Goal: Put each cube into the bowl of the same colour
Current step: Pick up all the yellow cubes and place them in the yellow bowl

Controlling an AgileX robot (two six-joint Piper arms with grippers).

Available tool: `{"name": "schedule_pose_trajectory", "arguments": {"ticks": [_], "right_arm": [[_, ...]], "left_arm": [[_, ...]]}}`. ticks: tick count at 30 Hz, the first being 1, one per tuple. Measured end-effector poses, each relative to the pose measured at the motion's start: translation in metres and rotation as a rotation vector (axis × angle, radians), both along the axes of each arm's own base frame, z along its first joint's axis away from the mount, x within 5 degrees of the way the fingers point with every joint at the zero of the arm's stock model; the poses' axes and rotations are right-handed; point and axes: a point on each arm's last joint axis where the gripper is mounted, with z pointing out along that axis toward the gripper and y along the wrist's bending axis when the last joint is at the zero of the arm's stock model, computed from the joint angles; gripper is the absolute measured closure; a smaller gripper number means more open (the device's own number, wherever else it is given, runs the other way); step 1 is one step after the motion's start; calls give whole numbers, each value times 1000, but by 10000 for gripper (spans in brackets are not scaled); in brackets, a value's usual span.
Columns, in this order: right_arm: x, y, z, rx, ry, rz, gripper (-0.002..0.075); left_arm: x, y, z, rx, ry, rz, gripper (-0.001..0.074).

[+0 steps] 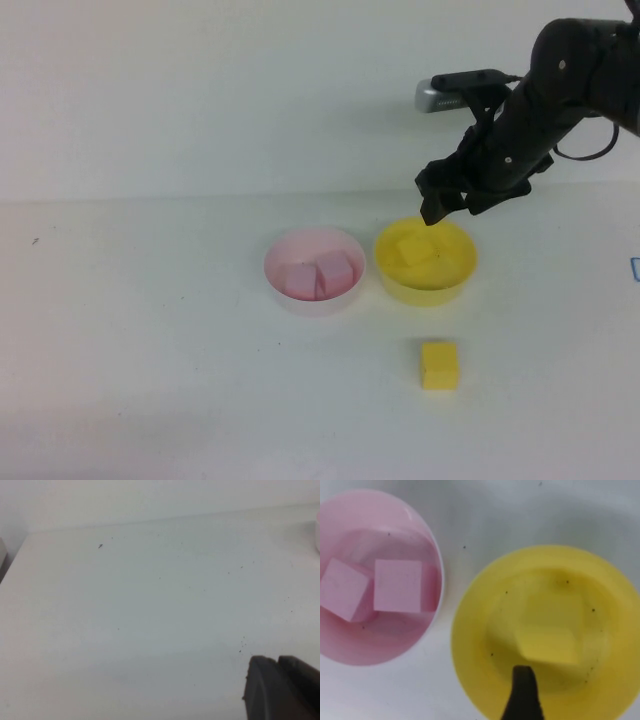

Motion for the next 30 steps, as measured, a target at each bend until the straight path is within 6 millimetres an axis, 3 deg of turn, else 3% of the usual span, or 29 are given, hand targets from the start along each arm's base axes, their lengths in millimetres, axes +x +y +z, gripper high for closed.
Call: {"name": "schedule_pose_trajectory", "arguments": {"ticks": [3, 5, 8, 10, 19, 23, 30], "right_arm": [[0, 0, 10, 0, -1, 10, 257], [0, 1, 16, -7, 0, 33, 355], [-3, 0, 25, -19, 3, 68, 598], [-7, -1, 36, -21, 0, 81, 671], [-37, -9, 80, -28, 4, 93, 722], [-59, -7, 79, -39, 47, 93, 722], [-117, 7, 62, -33, 126, 79, 723]], "left_arm": [[0, 0, 0, 0, 0, 0, 735], [0, 0, 0, 0, 0, 0, 735], [0, 0, 0, 0, 0, 0, 735], [0, 0, 0, 0, 0, 0, 735], [0, 0, 0, 1, 0, 0, 735], [0, 0, 0, 1, 0, 0, 735], [0, 0, 0, 2, 2, 0, 735]]}}
